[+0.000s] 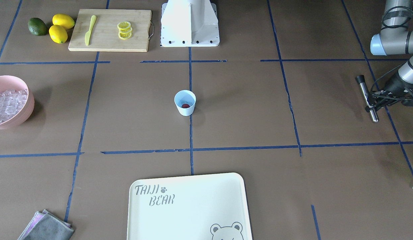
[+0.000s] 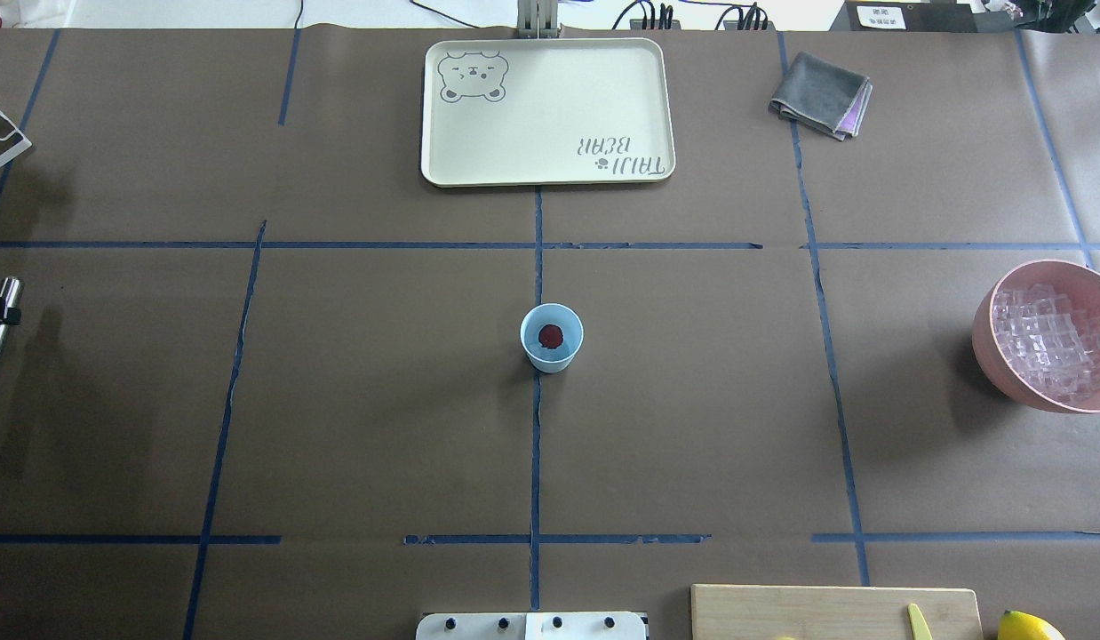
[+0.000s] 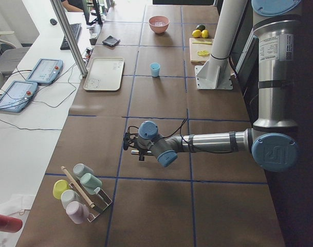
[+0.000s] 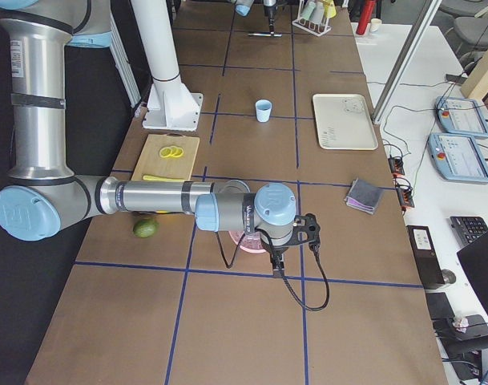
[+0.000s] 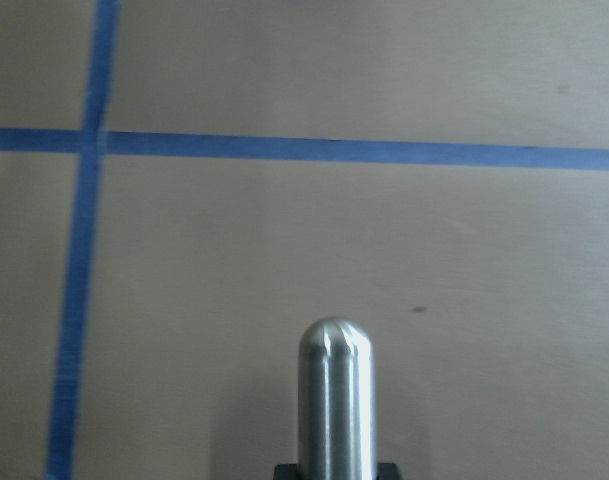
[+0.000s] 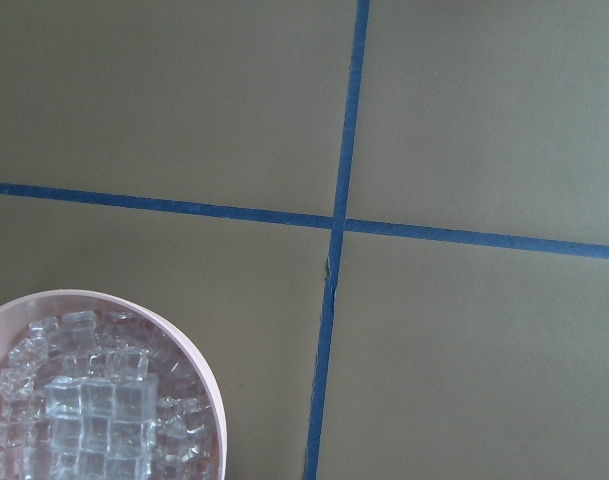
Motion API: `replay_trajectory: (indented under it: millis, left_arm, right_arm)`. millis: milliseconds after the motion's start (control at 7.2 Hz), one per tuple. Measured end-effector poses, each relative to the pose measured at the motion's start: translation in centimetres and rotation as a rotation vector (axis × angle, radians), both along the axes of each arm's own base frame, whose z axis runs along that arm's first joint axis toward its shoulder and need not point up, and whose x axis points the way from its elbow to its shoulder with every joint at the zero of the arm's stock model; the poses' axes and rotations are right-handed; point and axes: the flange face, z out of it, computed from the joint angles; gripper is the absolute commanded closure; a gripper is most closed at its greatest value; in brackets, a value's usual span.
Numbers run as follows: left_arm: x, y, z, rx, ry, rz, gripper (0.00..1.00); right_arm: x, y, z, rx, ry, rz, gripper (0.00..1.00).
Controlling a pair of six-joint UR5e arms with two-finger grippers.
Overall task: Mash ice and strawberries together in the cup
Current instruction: 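Lift the metal rod with the left gripper and carry it over the cup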
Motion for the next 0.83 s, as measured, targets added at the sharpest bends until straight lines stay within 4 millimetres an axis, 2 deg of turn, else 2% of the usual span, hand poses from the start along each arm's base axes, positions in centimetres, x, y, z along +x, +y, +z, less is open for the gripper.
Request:
replay_trajectory:
  millis: [139,556,695,834]
  left_arm:
    - [0.3,-1.1,-3.7,0.064,0.033,-0.002,1.00]
    - [2.2,-5.9,-17.6,0.345,0.102,-0.079,1.00]
    - [3.8,-6.5,-22.2,0.440,0.114,-0.119,1.00]
    - [5.8,-5.7,-26.6,0.533,0.127,-0.170,1.00]
  right_arm:
    - [0.0,0.0,-0.4,0.007,0.002,0.001,0.01]
    - [0.1,0.1,-0.9,0.014,0.010,0.002,0.01]
    - [0.1,0.1,-0.8,0.013,0.010,0.002,0.01]
    - [0.0,0.2,-0.6,0.009,0.009,0.001,0.01]
